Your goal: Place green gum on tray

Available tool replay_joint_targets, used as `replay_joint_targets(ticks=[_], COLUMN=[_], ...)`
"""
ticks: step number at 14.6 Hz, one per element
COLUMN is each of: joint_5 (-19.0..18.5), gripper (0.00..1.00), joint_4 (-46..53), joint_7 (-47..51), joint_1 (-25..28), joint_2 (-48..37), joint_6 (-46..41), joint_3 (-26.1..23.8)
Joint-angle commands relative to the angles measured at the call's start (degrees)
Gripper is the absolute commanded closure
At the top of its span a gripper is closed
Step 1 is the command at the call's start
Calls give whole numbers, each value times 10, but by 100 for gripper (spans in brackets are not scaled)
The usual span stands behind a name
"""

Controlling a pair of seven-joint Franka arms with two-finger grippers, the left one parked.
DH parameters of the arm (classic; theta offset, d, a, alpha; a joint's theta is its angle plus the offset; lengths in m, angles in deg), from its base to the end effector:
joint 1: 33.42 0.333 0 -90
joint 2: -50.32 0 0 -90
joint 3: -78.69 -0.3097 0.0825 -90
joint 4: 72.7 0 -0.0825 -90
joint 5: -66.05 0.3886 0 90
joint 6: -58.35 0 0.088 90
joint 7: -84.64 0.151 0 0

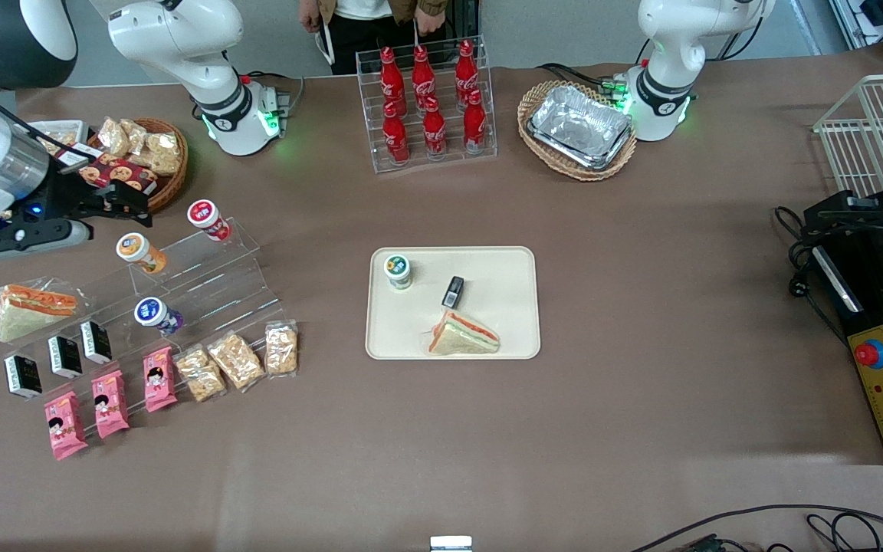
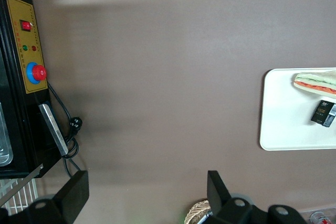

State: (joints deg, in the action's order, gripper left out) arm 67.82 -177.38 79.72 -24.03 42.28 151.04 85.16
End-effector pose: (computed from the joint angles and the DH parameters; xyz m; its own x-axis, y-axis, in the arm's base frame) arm 0.5107 0.0280 0.5312 0.9884 0.1369 -0.0656 0.1337 -0.9897 -0.0522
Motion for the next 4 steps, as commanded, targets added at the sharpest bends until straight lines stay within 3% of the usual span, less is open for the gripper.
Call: replay_joint_targets(ticks=[1,4], joint_5=[-15,-10], gripper=[0,0], joint_4=[60,75], joint_7=[-2,-1], joint_1=[-6,-7], joint_2=[18,26], joint_6=[-31,-41], joint_3=[8,15])
